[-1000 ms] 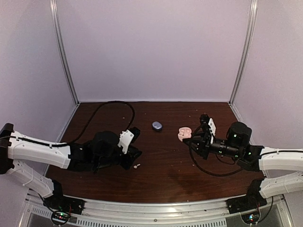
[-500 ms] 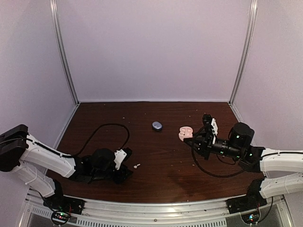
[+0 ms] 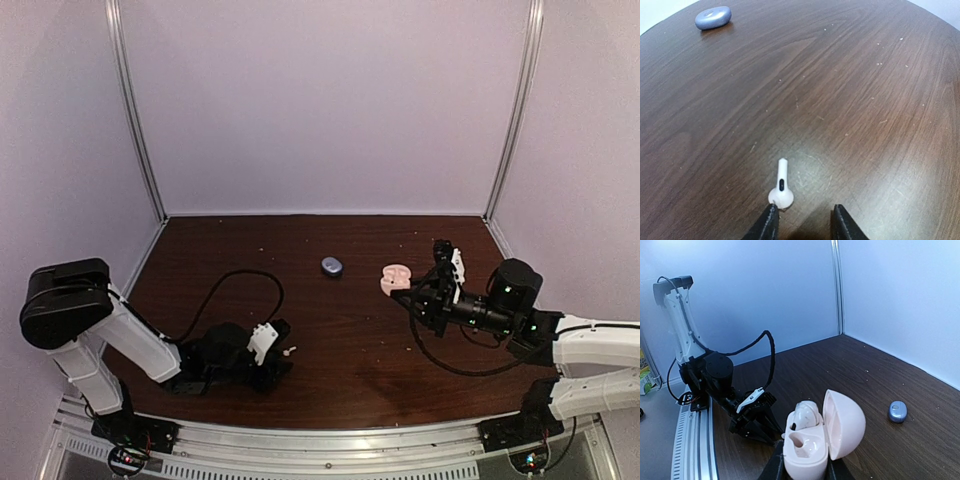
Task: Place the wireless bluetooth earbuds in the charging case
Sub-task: Pick up the right earbud from the corner of the board.
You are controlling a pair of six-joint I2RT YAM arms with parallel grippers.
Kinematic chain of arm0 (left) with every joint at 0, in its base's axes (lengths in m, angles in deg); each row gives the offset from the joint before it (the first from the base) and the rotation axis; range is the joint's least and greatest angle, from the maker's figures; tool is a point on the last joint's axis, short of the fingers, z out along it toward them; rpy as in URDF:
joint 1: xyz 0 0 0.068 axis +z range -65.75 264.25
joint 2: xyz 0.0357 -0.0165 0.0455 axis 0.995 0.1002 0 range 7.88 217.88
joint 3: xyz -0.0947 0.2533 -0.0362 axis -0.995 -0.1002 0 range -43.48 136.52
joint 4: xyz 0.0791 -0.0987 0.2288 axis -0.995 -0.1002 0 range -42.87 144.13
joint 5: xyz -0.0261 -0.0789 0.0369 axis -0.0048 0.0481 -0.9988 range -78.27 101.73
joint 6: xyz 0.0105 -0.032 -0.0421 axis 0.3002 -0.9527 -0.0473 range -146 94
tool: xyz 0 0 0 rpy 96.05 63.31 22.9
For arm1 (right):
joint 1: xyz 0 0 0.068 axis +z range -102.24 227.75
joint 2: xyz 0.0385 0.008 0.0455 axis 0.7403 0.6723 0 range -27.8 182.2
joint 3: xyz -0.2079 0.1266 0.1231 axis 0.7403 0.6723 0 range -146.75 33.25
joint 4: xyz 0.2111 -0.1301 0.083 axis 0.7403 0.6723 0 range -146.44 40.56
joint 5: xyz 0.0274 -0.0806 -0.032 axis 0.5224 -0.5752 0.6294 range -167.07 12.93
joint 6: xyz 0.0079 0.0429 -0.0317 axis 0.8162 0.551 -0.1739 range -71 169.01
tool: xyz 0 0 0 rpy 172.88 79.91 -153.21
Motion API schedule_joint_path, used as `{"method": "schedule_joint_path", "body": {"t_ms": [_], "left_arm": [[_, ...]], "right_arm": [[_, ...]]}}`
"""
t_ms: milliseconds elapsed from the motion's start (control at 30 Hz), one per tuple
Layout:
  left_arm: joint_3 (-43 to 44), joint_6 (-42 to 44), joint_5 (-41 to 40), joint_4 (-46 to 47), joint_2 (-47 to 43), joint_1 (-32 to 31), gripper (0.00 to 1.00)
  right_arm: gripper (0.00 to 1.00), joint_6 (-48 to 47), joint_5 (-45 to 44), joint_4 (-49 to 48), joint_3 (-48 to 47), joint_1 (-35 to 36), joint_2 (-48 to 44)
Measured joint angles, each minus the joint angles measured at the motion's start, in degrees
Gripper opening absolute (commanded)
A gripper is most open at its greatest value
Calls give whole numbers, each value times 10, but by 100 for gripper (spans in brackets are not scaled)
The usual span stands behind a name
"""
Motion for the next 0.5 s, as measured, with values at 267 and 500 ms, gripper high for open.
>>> {"method": "schedule_joint_path", "body": {"t_ms": [267, 500], "left_arm": [[0, 3, -1, 48, 28, 18, 35], [1, 10, -1, 57, 34, 30, 37]], "right_arm": [[0, 0, -3, 2, 0, 0, -3], [0, 0, -5, 6, 0, 0, -3]]}}
